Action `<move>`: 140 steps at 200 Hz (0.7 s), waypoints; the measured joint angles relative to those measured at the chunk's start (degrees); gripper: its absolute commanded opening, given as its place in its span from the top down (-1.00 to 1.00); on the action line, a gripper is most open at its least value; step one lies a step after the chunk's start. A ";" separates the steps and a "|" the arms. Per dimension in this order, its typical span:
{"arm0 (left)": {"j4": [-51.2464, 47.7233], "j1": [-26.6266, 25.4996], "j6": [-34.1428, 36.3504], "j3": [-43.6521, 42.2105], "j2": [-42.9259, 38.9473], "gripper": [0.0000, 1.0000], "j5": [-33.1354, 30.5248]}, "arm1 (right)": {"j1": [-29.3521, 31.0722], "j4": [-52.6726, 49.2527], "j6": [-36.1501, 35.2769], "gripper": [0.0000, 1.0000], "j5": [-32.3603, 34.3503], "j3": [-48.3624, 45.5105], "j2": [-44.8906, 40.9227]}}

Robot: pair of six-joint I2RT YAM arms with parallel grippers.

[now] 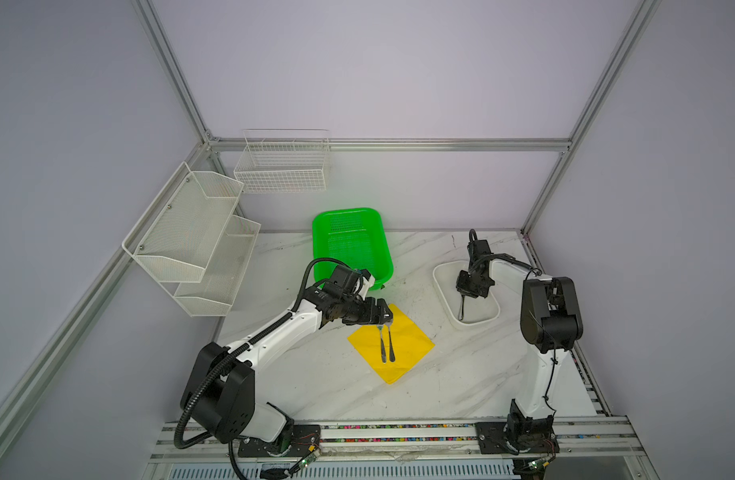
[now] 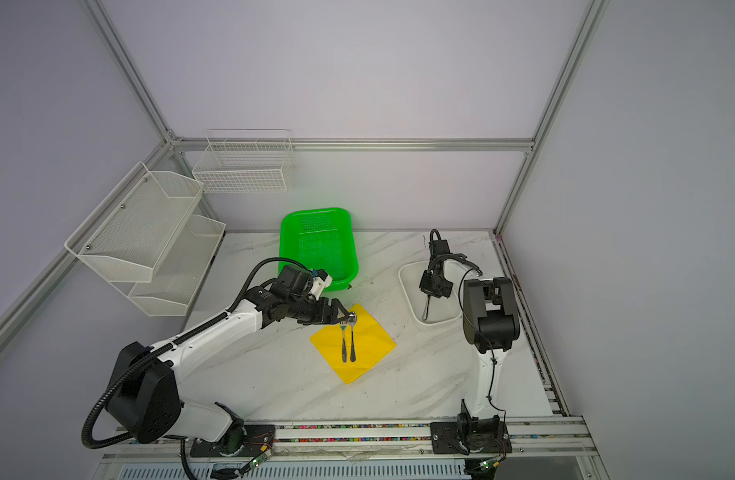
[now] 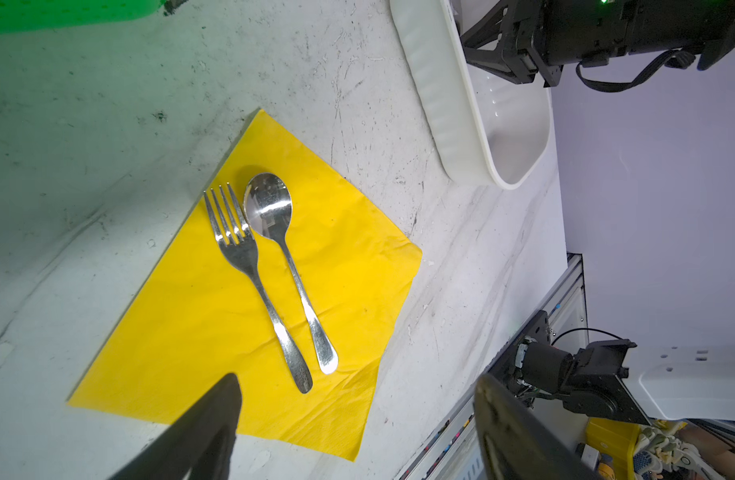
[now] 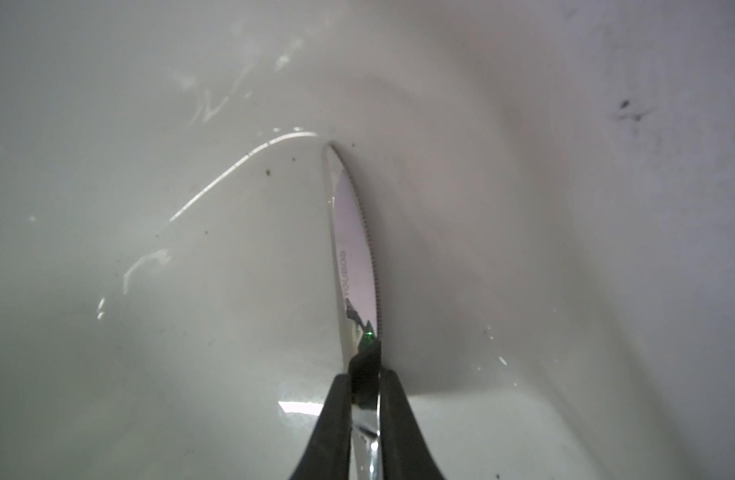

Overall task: Place the utensils on the paper napkin and roll it up
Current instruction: 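Lower the right gripper onto the knife handle and close it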

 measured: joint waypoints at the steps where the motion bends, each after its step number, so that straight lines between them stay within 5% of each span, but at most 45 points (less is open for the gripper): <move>1: 0.00 0.00 0.00 0.00 0.00 -0.73 0.00 | 0.00 0.00 -0.02 0.69 0.00 0.00 0.00; 140: -0.70 0.00 -0.46 0.00 -3.54 -0.74 -1.33 | 4.79 -1.22 0.70 0.75 7.63 0.94 -0.04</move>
